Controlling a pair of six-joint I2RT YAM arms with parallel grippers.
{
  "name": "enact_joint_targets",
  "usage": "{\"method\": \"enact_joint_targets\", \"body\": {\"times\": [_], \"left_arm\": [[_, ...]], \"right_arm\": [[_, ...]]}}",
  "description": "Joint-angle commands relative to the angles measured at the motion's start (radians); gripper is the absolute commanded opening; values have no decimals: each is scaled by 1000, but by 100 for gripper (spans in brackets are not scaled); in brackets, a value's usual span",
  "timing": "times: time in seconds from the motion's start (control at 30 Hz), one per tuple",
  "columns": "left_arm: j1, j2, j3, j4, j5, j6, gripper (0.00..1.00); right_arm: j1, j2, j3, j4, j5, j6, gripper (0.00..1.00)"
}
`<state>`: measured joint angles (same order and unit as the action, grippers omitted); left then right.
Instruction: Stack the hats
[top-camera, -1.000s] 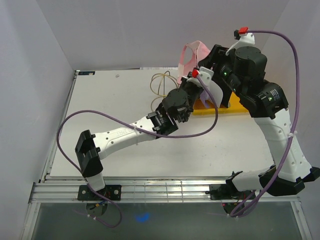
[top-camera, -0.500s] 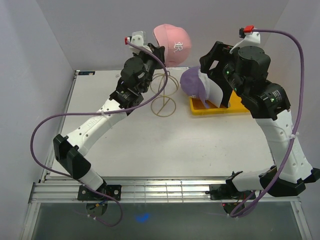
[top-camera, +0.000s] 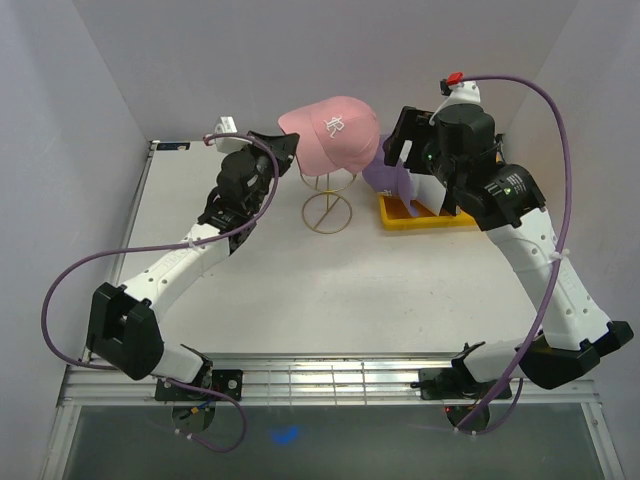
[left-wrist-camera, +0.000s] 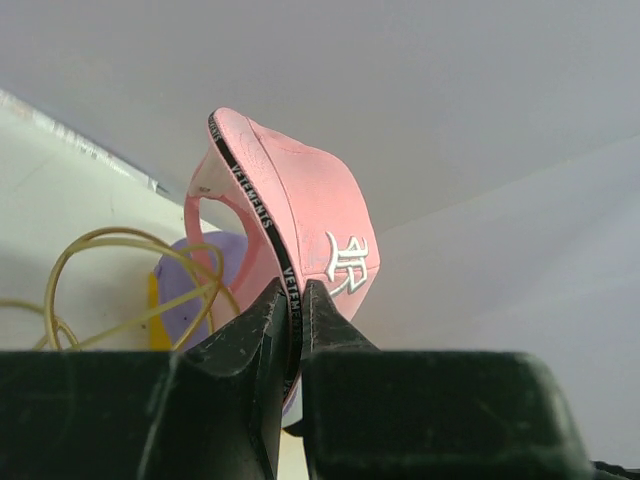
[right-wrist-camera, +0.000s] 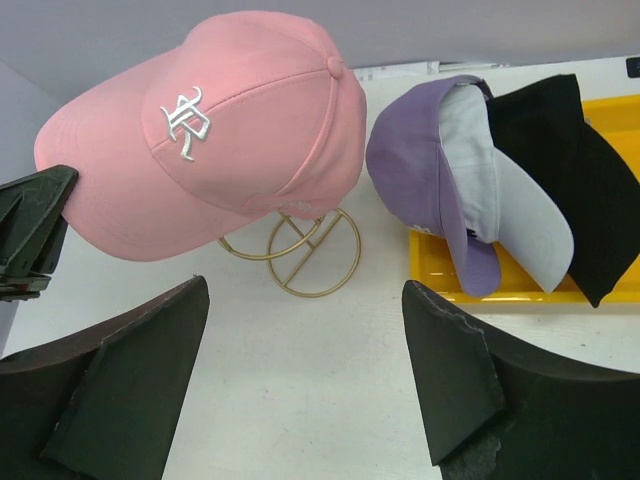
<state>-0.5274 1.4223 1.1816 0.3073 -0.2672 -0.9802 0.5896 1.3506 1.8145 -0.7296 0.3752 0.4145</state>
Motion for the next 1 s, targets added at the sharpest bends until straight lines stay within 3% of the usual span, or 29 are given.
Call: {"method": "enact_joint_targets", "body": {"times": [0.0,0.17,0.57,0.97], "left_arm": [[35,-88,-83,133,40,-192,0],[93,-111,-232,207,83,-320,0],[102,-158,-385,289,108,-345,0],[102,-175,-482,312,114,-354,0]], "right_arm": [[4,-8,-26,45,-13,-11,84],[4,-19,-83,53,-6,-23,84],[3,8,-188,88,-16,-22,84],[-11,102,-193,110,-24,-40,84]]}}
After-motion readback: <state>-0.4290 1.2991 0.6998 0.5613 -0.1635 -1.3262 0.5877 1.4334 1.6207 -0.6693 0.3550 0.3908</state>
